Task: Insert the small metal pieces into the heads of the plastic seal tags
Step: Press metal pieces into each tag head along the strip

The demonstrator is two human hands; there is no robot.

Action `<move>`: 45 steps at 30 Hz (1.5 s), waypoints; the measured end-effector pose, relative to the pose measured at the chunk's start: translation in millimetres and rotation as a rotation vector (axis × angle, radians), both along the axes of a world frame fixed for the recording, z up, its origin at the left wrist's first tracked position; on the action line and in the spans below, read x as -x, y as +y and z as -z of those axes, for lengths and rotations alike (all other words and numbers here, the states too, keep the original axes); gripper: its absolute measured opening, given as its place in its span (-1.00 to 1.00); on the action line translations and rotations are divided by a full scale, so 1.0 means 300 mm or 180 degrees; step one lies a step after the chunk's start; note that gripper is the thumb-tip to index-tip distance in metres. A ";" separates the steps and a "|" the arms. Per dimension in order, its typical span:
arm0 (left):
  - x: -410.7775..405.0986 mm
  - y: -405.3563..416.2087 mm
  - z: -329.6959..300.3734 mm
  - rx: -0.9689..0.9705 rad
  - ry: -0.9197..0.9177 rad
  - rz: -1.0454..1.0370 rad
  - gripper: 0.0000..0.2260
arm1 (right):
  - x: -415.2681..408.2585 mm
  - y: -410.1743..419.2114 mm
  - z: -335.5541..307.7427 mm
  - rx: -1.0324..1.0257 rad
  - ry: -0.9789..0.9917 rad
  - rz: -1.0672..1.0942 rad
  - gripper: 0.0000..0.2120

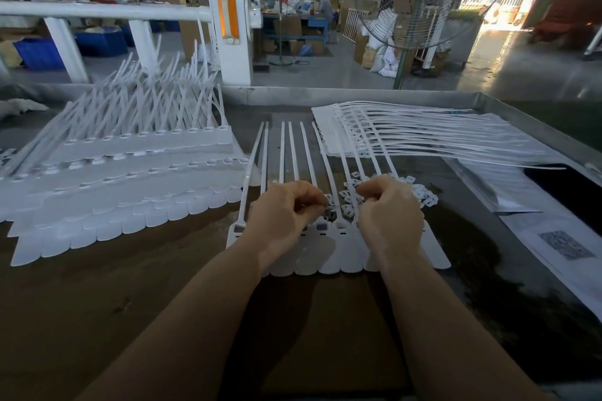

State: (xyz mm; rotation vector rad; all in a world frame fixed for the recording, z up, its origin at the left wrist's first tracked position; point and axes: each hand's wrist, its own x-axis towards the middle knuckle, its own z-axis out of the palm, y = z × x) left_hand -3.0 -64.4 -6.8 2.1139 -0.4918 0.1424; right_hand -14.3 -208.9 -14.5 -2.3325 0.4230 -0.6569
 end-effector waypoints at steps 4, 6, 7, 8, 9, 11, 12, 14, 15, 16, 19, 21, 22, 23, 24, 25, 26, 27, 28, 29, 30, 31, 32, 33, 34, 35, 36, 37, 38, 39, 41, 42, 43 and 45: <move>-0.007 -0.011 -0.006 -0.0381 0.0001 0.0042 -0.90 | -0.003 -0.002 -0.003 -0.0121 -0.0026 0.0022 -0.69; -0.012 -0.013 -0.008 -0.0550 -0.0006 0.0047 -0.93 | -0.003 0.001 -0.002 -0.0108 -0.0036 0.0027 -0.71; -0.013 -0.013 -0.009 -0.0575 -0.0005 0.0031 -0.95 | -0.002 0.002 -0.002 -0.0094 -0.0044 0.0025 -0.71; -0.014 -0.011 -0.011 -0.0547 0.0002 -0.0010 -0.95 | -0.001 0.002 -0.001 -0.0088 -0.0050 0.0018 -0.71; -0.015 -0.007 -0.013 -0.0465 0.0028 -0.0070 -0.94 | 0.000 0.001 0.000 -0.0093 -0.0047 0.0010 -0.71; -0.015 0.005 -0.021 -0.0300 0.0109 -0.0147 -0.92 | 0.001 0.001 0.000 -0.0115 -0.0037 -0.0003 -0.69; -0.013 0.010 -0.026 -0.0287 0.0127 -0.0126 -0.91 | 0.001 0.000 0.001 -0.0123 -0.0040 -0.0007 -0.69; -0.005 0.011 -0.037 -0.0373 0.0117 0.0074 -0.91 | 0.001 -0.001 0.002 -0.0138 -0.0047 -0.0013 -0.70; 0.002 0.006 -0.044 -0.0452 0.0108 0.0233 -0.91 | 0.000 -0.002 0.002 -0.0149 -0.0045 -0.0020 -0.70; 0.010 -0.001 -0.049 -0.0546 0.0104 0.0389 -0.90 | -0.001 -0.001 0.003 -0.0166 -0.0033 -0.0029 -0.70; 0.026 -0.022 -0.051 -0.0809 0.0104 0.0645 -0.88 | -0.002 0.002 0.003 -0.0213 -0.0002 -0.0050 -0.70; 0.031 -0.028 -0.045 -0.0958 0.0111 0.0686 -0.86 | -0.001 0.003 0.005 -0.0193 -0.0017 -0.0062 -0.70; 0.033 -0.029 -0.042 -0.1014 0.0102 0.0695 -0.86 | 0.000 0.003 0.006 -0.0175 -0.0027 -0.0071 -0.71; 0.033 -0.030 -0.040 -0.1051 0.0083 0.0699 -0.87 | 0.001 0.002 0.009 -0.0159 -0.0038 -0.0085 -0.71; 0.034 -0.031 -0.038 -0.1076 0.0067 0.0703 -0.87 | 0.000 0.002 0.011 -0.0141 -0.0046 -0.0100 -0.71; 0.033 -0.031 -0.036 -0.1088 0.0063 0.0705 -0.88 | 0.000 0.001 0.013 -0.0119 -0.0046 -0.0110 -0.72; 0.033 -0.031 -0.034 -0.1083 0.0073 0.0703 -0.89 | 0.000 0.001 0.015 -0.0085 -0.0033 -0.0116 -0.73; 0.031 -0.030 -0.031 -0.1056 0.0096 0.0699 -0.90 | -0.001 0.001 0.016 -0.0039 -0.0009 -0.0121 -0.73; 0.029 -0.029 -0.028 -0.1020 0.0124 0.0694 -0.90 | -0.001 0.001 0.016 0.0012 0.0016 -0.0129 -0.74; 0.027 -0.028 -0.025 -0.0983 0.0142 0.0696 -0.91 | -0.001 0.002 0.015 0.0053 0.0036 -0.0146 -0.75; 0.025 -0.027 -0.023 -0.0943 0.0143 0.0702 -0.91 | -0.002 0.002 0.014 0.0081 0.0054 -0.0167 -0.76; 0.024 -0.027 -0.021 -0.0888 0.0130 0.0701 -0.91 | -0.002 0.002 0.014 0.0103 0.0080 -0.0186 -0.77; 0.023 -0.026 -0.021 -0.0812 0.0116 0.0685 -0.90 | -0.004 0.003 0.012 0.0132 0.0120 -0.0200 -0.77; 0.022 -0.023 -0.023 -0.0716 0.0104 0.0646 -0.88 | -0.006 0.003 0.010 0.0173 0.0174 -0.0210 -0.77; 0.020 -0.023 -0.026 -0.0604 0.0096 0.0583 -0.86 | -0.009 0.002 0.007 0.0224 0.0240 -0.0222 -0.77; 0.015 -0.023 -0.030 -0.0514 0.0085 0.0503 -0.85 | -0.013 0.000 0.004 0.0272 0.0311 -0.0249 -0.77; 0.011 -0.022 -0.034 -0.0458 0.0066 0.0427 -0.86 | -0.016 -0.002 -0.001 0.0309 0.0383 -0.0297 -0.78; 0.005 -0.024 -0.041 -0.0425 0.0044 0.0361 -0.86 | -0.019 -0.007 -0.008 0.0333 0.0452 -0.0363 -0.79; 0.000 -0.025 -0.049 -0.0377 0.0044 0.0313 -0.86 | -0.024 -0.014 -0.016 0.0341 0.0519 -0.0437 -0.80; -0.003 -0.027 -0.057 -0.0316 0.0075 0.0281 -0.85 | -0.026 -0.021 -0.024 0.0334 0.0579 -0.0508 -0.80; -0.009 -0.033 -0.073 -0.0165 0.0182 0.0261 -0.83 | -0.028 -0.035 -0.032 0.0282 0.0633 -0.0598 -0.77; -0.013 -0.035 -0.076 -0.0078 0.0223 0.0251 -0.82 | -0.026 -0.039 -0.032 0.0249 0.0609 -0.0610 -0.75; -0.017 -0.038 -0.076 -0.0010 0.0247 0.0226 -0.83 | -0.024 -0.042 -0.027 0.0232 0.0545 -0.0610 -0.74; -0.021 -0.046 -0.066 0.0067 0.0266 0.0136 -0.90 | -0.016 -0.043 -0.010 0.0277 0.0339 -0.0597 -0.77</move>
